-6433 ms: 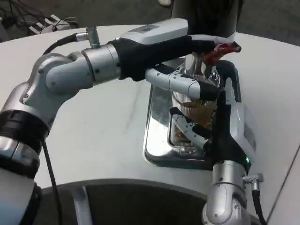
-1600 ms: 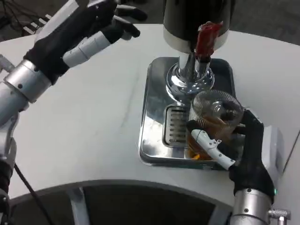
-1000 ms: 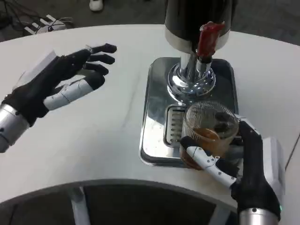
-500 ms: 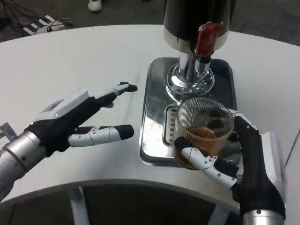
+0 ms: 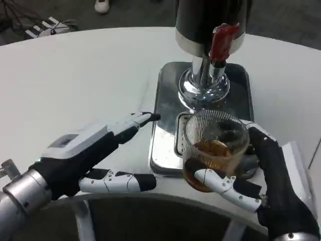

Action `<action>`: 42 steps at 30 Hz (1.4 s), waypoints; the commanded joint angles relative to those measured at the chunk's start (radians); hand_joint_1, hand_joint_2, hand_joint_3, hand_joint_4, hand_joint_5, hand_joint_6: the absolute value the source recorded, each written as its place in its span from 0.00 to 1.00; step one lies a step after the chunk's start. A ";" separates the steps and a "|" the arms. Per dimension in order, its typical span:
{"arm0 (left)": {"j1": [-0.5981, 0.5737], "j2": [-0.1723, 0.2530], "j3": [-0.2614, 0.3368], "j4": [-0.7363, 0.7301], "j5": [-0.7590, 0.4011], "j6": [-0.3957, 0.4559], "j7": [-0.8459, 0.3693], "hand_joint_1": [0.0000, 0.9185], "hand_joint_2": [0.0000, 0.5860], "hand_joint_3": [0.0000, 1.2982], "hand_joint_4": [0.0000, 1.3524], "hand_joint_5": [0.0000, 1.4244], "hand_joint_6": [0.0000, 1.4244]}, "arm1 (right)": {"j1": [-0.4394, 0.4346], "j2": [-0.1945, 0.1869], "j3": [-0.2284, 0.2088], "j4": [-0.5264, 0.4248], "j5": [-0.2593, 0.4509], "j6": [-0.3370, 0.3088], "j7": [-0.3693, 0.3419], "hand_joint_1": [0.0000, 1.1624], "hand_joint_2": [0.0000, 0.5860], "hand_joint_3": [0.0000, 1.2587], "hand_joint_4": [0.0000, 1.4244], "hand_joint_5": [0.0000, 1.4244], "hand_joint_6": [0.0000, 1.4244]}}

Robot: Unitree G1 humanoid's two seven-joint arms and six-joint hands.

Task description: Grasp the cup under the faucet to collect the drink, then remove the cup.

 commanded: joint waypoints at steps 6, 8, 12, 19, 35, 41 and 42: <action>0.131 0.012 0.038 -0.190 0.063 0.105 0.020 0.00 0.07 0.00 0.00 0.00 0.03 | 0.047 -0.032 -0.006 -0.107 -0.005 -0.046 0.067 0.68 0.35 0.65 0.67 0.76 0.51; 0.151 0.013 0.041 -0.216 0.067 0.123 0.017 0.00 0.07 0.00 0.00 0.00 0.01 | 0.057 -0.038 -0.003 -0.120 -0.006 -0.048 0.077 0.68 0.35 0.65 0.67 0.76 0.51; 0.186 0.018 0.046 -0.255 0.065 0.140 0.013 0.00 0.07 0.00 0.00 0.00 0.01 | 0.078 -0.044 0.012 -0.140 -0.012 -0.055 0.095 0.68 0.35 0.65 0.67 0.76 0.51; 0.235 0.022 0.057 -0.302 0.063 0.140 0.009 0.00 0.07 0.00 0.00 0.00 0.01 | 0.119 -0.049 0.031 -0.164 -0.019 -0.065 0.120 0.68 0.35 0.65 0.67 0.76 0.51; 0.242 0.029 0.051 -0.302 0.058 0.146 -0.007 0.00 0.07 0.00 0.00 0.00 0.00 | 0.125 -0.056 0.009 -0.171 -0.009 -0.077 0.135 0.69 0.34 0.65 0.68 0.76 0.51; 0.238 0.030 0.050 -0.295 0.060 0.146 -0.008 0.00 0.07 0.00 0.00 0.00 0.00 | 0.122 -0.054 0.008 -0.166 -0.008 -0.077 0.135 0.69 0.34 0.65 0.68 0.76 0.51; 0.238 0.031 0.050 -0.295 0.060 0.145 -0.008 0.00 0.07 0.00 0.00 0.00 0.00 | 0.122 -0.054 0.008 -0.166 -0.009 -0.077 0.135 0.69 0.34 0.65 0.68 0.76 0.51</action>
